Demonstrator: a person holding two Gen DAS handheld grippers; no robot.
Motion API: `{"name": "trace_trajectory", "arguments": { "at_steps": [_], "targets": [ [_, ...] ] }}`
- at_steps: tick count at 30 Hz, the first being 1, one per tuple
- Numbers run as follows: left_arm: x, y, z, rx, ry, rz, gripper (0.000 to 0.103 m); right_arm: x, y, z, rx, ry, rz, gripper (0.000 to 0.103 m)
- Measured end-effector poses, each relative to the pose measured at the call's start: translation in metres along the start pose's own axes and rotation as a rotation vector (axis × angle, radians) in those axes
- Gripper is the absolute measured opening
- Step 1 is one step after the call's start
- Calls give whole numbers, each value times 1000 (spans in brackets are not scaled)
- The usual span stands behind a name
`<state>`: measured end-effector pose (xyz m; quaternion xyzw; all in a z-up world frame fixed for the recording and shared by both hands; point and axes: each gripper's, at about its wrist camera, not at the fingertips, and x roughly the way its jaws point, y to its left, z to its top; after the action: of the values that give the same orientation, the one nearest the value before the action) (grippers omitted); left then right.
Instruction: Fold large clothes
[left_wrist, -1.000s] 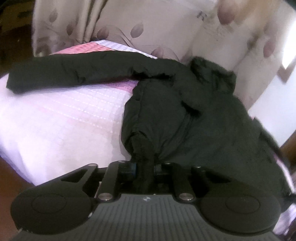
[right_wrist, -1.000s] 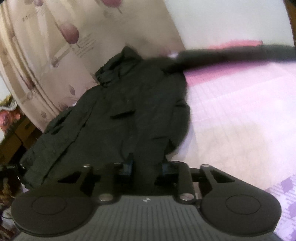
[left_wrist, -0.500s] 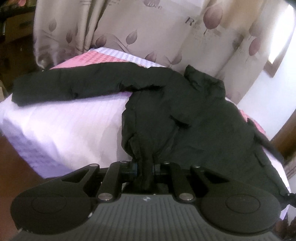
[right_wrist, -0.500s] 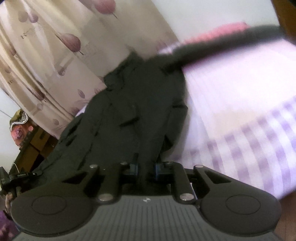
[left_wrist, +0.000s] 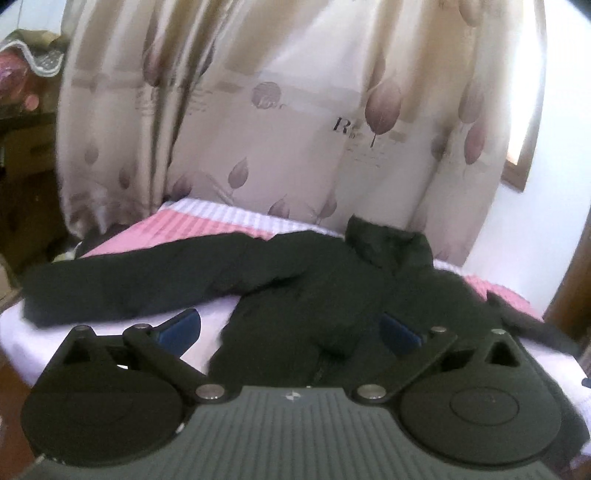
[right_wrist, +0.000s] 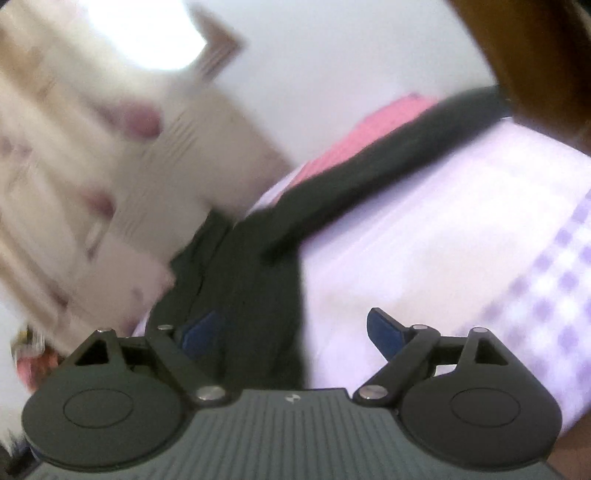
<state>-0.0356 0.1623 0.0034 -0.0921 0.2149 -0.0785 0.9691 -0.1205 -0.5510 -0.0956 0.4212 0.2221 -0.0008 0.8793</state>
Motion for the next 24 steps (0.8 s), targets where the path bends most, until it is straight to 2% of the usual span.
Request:
{"name": "trace_trajectory", "arguments": {
  "at_steps": [3, 5, 9, 12, 14, 18, 20, 24],
  "targets": [
    [41, -26, 7, -51, -30, -38, 102, 20, -27, 30, 91, -64, -41, 89],
    [71, -44, 9, -57, -50, -37, 102, 34, -51, 49, 192, -95, -69, 89],
    [136, -74, 9, -39, -38, -45, 102, 57, -85, 77, 337, -156, -117, 89],
    [178, -79, 5, -70, -14, -61, 102, 76, -97, 96, 384, -196, -123, 89],
    [205, -80, 0, -97, -7, -46, 102, 83, -100, 102, 398, -216, -122, 89],
    [234, -68, -16, -153, 40, -24, 101, 100, -107, 121, 414, -275, -185, 89],
    [238, -60, -23, -202, 60, -47, 101, 106, -110, 127, 429, -308, -191, 90],
    [235, -56, -25, -218, 47, -46, 102, 116, -114, 137, 428, -364, -241, 90]
  ]
}}
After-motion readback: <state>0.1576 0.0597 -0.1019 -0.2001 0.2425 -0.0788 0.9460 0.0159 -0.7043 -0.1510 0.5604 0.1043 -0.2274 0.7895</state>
